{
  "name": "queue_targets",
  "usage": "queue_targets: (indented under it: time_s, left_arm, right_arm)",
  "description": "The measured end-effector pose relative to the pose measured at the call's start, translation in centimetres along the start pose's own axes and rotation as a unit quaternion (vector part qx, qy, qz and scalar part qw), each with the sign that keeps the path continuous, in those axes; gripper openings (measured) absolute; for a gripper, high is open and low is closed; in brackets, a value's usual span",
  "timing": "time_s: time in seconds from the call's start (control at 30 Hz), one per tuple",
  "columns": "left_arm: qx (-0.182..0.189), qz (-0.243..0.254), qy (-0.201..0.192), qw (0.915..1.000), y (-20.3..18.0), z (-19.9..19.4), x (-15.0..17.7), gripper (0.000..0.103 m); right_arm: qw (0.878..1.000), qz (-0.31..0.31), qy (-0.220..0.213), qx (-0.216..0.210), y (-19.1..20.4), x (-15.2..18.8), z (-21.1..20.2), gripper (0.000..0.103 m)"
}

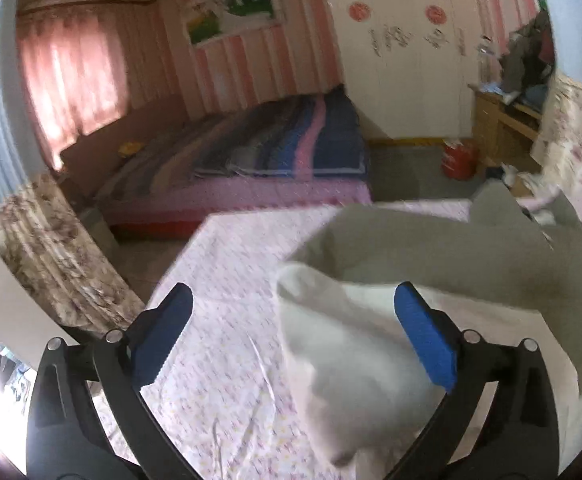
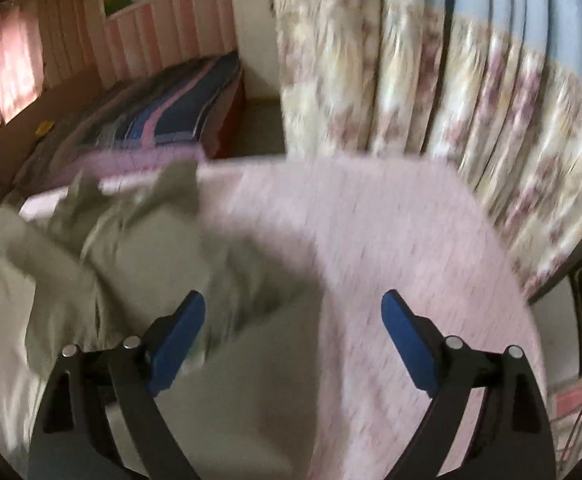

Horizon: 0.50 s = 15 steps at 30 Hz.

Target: Fold large clothes

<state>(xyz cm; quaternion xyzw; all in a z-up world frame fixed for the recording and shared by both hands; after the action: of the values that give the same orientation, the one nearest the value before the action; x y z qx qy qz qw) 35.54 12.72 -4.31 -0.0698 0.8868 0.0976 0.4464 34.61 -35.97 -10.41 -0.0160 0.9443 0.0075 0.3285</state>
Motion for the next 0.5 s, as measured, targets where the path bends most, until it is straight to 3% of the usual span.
queue_targets:
  time_s: [0.17,0.2,0.23,0.27,0.3,0.33,0.37,0.4,0.43,0.47,0.5]
  left_arm:
    - [0.022,0.013,0.036,0.999,-1.0,1.4,2.5,0.1]
    - [0.026,0.014,0.044,0.9986,-1.4,1.9,2.8,0.1]
    - [0.036,0.014,0.054,0.9978,-1.8,2.5,3.2,0.1]
    - [0.041,0.015,0.057,0.9974,-1.8,2.8,3.5,0.1]
    - [0.042,0.02,0.058,0.9972,-2.5,2.9,3.5,0.097]
    - [0.046,0.029,0.057,0.9969,-2.9,3.1,3.6,0.082]
    - [0.061,0.044,0.066,0.995,-3.6,3.4,3.8,0.072]
    - [0.058,0.047,0.07,0.9947,-3.8,3.5,3.9,0.051]
    - [0.054,0.044,0.073,0.9949,-3.7,3.7,4.0,0.04]
    - [0.061,0.032,0.079,0.9945,-3.6,4.0,4.0,0.015]
    - [0.071,0.02,0.084,0.9937,-3.4,4.2,3.9,0.008]
  right_arm:
    - [0.998,0.0,0.058,-0.011,1.1,3.4,3.0,0.09]
    - [0.998,-0.001,0.06,-0.019,1.4,3.6,3.4,0.082]
    - [0.998,-0.009,0.062,-0.03,1.9,3.7,3.5,0.058]
    - [0.998,-0.021,0.057,-0.023,2.6,3.7,3.3,0.053]
    - [0.998,-0.026,0.051,-0.026,3.0,3.5,3.1,0.029]
    - [0.998,-0.028,0.045,-0.024,3.3,3.4,2.9,0.018]
    - [0.999,-0.034,0.032,-0.015,3.6,3.1,2.6,0.013]
    - [0.999,-0.04,0.027,-0.008,3.8,2.9,2.5,0.008]
    - [0.999,-0.043,0.023,-0.005,3.8,2.7,2.5,0.006]
    - [0.999,-0.045,0.011,0.002,3.7,2.2,2.4,0.005]
    - [0.999,-0.045,0.002,0.009,3.1,1.4,2.0,0.004]
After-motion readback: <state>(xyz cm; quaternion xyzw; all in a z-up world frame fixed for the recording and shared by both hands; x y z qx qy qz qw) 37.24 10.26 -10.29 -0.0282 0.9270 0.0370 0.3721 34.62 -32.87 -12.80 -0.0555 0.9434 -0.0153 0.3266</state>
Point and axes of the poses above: each gripper's, at about its wrist camera, not at the fingertips, and z roughly the way its jaws point, y to its left, x to its underside, the point moved 5 cm from there along z, roughly the way its jaws point, and after that the axes turned 6 degrees about -z, right-handed, at the moved point
